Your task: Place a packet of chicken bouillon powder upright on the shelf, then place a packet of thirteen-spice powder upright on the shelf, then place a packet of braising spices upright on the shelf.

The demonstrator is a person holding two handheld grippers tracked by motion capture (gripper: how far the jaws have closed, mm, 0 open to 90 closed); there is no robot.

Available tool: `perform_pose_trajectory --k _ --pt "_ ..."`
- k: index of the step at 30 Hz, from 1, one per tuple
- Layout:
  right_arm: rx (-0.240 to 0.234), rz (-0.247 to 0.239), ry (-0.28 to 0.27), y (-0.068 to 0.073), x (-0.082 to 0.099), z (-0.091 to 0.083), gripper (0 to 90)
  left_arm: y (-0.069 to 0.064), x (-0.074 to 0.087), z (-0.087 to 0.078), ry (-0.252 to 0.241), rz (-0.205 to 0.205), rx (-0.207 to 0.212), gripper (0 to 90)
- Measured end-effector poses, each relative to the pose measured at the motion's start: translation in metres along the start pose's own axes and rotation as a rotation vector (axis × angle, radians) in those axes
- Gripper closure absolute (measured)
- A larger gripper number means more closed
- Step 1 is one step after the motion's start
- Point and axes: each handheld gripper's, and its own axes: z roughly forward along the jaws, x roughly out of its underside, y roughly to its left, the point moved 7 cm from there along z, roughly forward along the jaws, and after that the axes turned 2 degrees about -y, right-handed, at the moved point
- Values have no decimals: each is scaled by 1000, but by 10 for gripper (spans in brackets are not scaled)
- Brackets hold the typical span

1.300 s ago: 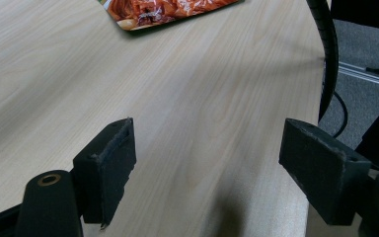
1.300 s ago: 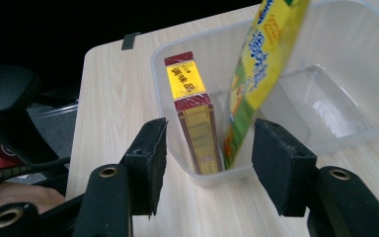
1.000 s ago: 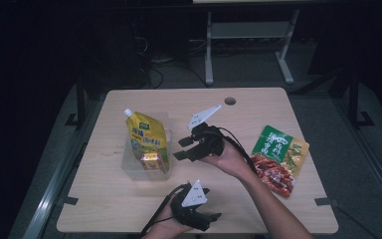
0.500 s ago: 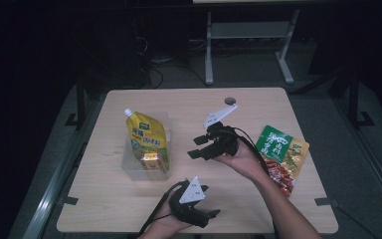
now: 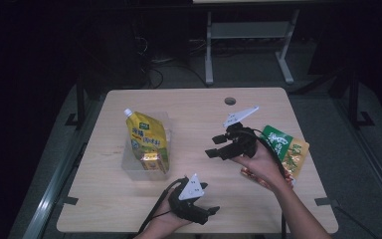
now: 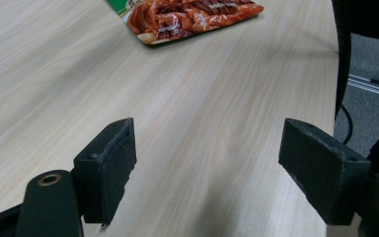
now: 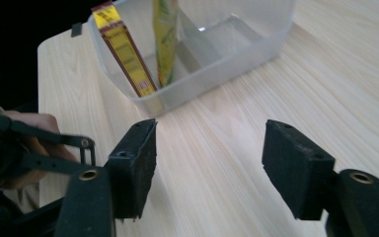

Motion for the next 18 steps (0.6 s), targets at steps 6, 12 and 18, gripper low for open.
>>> perform_pose_trajectory --k 6,12,18 --pt "30 18 -5 -7 10 -11 361 0 -1 1 1 8 2 216" --pt "47 56 6 -14 25 -22 343 -1 0 2 7 13 7 216" --pt "62 75 -3 -20 32 -29 342 2 -1 1 0 8 3 216"
